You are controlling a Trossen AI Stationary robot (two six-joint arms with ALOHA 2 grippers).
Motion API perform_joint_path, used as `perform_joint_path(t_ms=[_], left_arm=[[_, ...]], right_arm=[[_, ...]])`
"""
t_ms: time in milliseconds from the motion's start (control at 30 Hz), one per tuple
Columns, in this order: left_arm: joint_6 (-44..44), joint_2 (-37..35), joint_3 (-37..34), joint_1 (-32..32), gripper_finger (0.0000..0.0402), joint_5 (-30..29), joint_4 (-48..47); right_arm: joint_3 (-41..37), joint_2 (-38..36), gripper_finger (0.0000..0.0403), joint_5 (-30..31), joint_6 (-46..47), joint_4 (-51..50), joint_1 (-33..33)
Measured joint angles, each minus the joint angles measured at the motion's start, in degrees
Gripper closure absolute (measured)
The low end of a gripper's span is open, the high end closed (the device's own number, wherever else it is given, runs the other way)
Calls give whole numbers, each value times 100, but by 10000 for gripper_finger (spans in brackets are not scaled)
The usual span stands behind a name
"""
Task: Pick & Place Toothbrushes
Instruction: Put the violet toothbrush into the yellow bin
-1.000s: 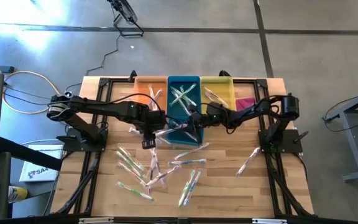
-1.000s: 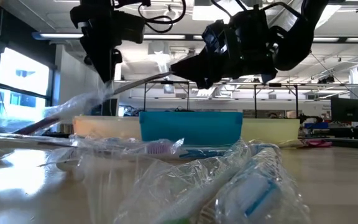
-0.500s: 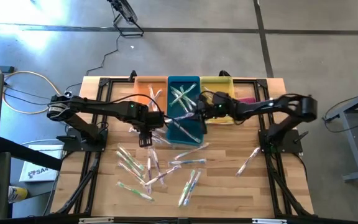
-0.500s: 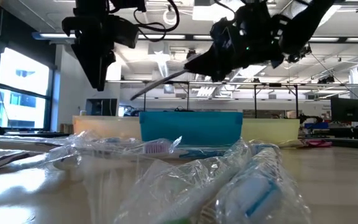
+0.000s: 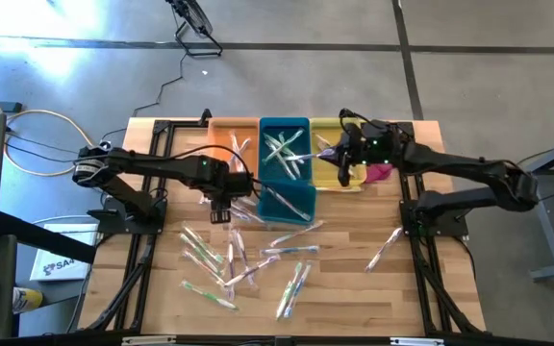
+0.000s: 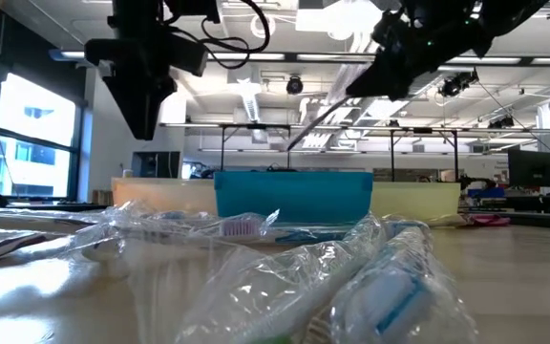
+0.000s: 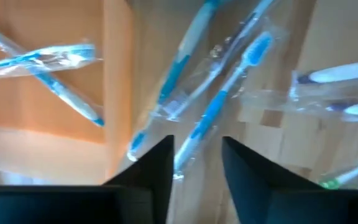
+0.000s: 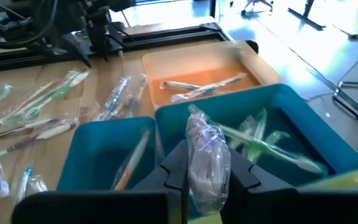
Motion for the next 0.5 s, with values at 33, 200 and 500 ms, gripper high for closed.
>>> perform_joint_path(t_ms=[33, 200, 500], left_arm=[[30, -26, -3, 55, 294, -6, 0], [174, -594, -670, 365, 385, 19, 674], [-20, -2357, -2409, 469, 398, 377, 2596]], right_arm=[[0, -68, 363, -2, 2, -96, -36], [2, -287, 363, 127, 4, -465, -140], [2, -313, 363, 144, 451, -1265, -644]])
